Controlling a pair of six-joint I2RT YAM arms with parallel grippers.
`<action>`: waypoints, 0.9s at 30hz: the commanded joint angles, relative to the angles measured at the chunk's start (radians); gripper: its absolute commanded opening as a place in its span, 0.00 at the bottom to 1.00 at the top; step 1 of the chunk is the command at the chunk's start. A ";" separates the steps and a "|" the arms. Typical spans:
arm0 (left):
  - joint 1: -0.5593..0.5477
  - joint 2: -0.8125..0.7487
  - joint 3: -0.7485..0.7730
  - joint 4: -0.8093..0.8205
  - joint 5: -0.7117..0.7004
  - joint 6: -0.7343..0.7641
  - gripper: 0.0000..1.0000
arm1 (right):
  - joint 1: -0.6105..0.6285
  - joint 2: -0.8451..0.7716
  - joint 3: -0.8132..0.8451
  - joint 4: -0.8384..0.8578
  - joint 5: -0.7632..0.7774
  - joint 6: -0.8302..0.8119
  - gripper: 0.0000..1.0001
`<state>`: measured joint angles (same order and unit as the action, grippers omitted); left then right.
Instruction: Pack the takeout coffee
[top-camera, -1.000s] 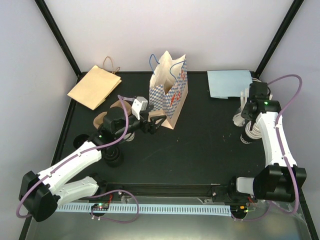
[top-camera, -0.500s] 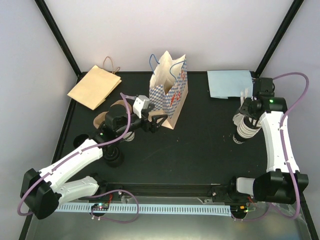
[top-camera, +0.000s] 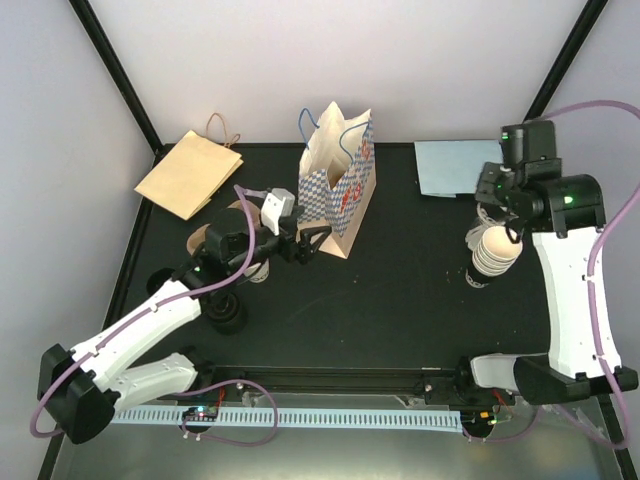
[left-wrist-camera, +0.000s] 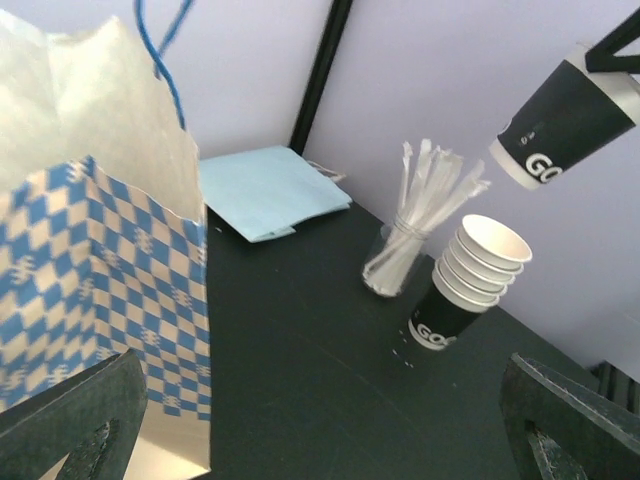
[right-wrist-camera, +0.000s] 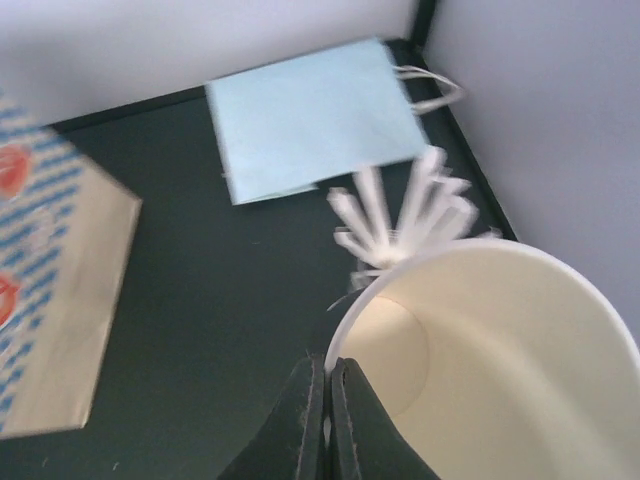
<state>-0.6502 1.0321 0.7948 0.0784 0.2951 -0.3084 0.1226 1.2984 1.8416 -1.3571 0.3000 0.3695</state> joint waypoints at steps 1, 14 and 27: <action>-0.006 -0.069 0.027 -0.051 -0.176 -0.018 0.99 | 0.225 0.046 0.051 -0.068 0.091 -0.008 0.01; 0.309 -0.135 0.066 -0.502 -0.049 -0.178 0.99 | 0.717 -0.039 -0.595 0.533 0.012 0.051 0.04; 0.382 -0.299 0.014 -0.767 -0.194 -0.189 0.99 | 0.874 0.127 -0.801 0.737 0.109 0.010 0.05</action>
<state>-0.2749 0.7647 0.8150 -0.5678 0.1493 -0.4732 0.9661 1.3849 1.0588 -0.7197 0.3496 0.3901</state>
